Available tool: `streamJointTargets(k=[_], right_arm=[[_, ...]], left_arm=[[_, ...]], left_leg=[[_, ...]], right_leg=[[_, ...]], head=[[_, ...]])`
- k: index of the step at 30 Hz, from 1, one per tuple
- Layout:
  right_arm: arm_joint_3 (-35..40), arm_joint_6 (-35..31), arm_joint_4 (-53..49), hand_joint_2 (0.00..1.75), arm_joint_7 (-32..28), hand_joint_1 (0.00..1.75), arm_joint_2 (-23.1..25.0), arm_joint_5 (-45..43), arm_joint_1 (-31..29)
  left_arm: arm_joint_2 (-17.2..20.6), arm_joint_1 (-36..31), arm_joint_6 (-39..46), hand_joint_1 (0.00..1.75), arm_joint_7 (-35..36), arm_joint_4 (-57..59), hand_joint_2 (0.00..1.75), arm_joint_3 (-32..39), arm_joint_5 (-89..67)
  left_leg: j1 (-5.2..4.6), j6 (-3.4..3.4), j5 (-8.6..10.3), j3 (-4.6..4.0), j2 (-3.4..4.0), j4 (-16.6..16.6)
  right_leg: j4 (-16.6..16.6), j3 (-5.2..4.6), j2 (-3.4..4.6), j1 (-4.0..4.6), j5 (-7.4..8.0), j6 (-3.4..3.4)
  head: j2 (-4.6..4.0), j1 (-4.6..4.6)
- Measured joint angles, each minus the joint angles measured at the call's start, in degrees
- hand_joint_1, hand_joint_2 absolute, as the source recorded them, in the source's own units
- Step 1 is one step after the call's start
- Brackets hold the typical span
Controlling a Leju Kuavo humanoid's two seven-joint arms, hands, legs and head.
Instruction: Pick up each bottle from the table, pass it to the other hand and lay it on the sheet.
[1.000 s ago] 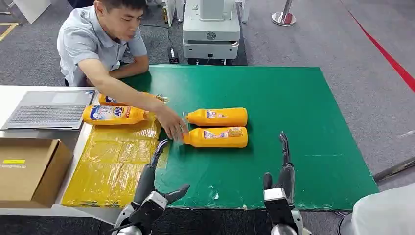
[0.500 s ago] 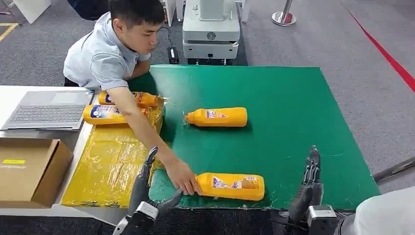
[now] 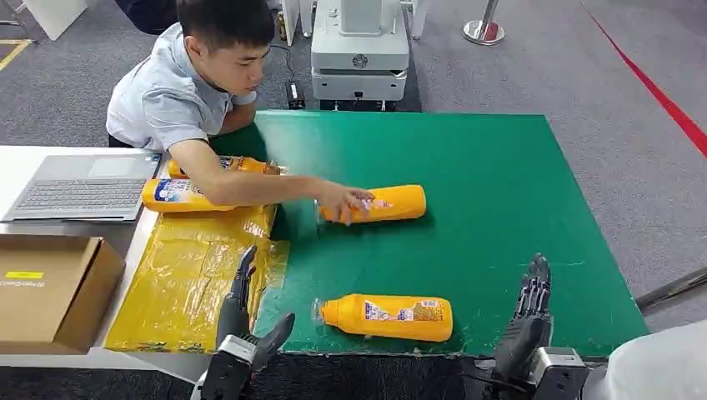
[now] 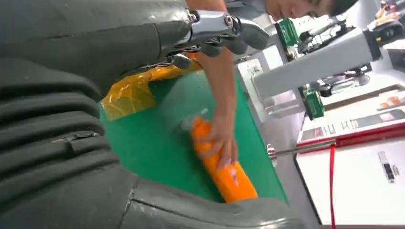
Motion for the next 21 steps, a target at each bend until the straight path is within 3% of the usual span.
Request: streamJointTargets(k=[12, 13, 21], right_arm=[[1.9, -3.2, 0.8, 0.00, -1.7, 0.00, -1.3, 4.4, -0.4], [2.3, -3.2, 1.0, 0.00, -1.5, 0.00, -1.4, 4.1, -0.5], [4.7, -3.4, 4.4, 0.00, -0.8, 0.00, -2.1, 1.1, -1.6]], left_arm=[[-0.2, 0.0, 2.1, 0.00, -6.7, 2.4, 1.75, -1.2, 10.2], [-0.2, -0.1, 1.6, 0.00, -6.7, 2.4, 0.00, -1.2, 12.4], [0.5, -1.3, 2.6, 0.00, -7.7, 2.6, 0.00, -4.6, 13.9]], left_leg=[[0.00, 0.00, 0.00, 0.00, 0.00, 0.0], [0.00, 0.00, 0.00, 0.00, 0.00, 0.0], [0.00, 0.00, 0.00, 0.00, 0.00, 0.0]], right_leg=[[0.0, 0.00, 0.00, 0.00, 0.00, 0.00], [0.0, 0.00, 0.00, 0.00, 0.00, 0.00], [0.0, 0.00, 0.00, 0.00, 0.00, 0.00]], head=[[0.00, 0.07], [0.00, 0.09], [0.00, 0.11]])
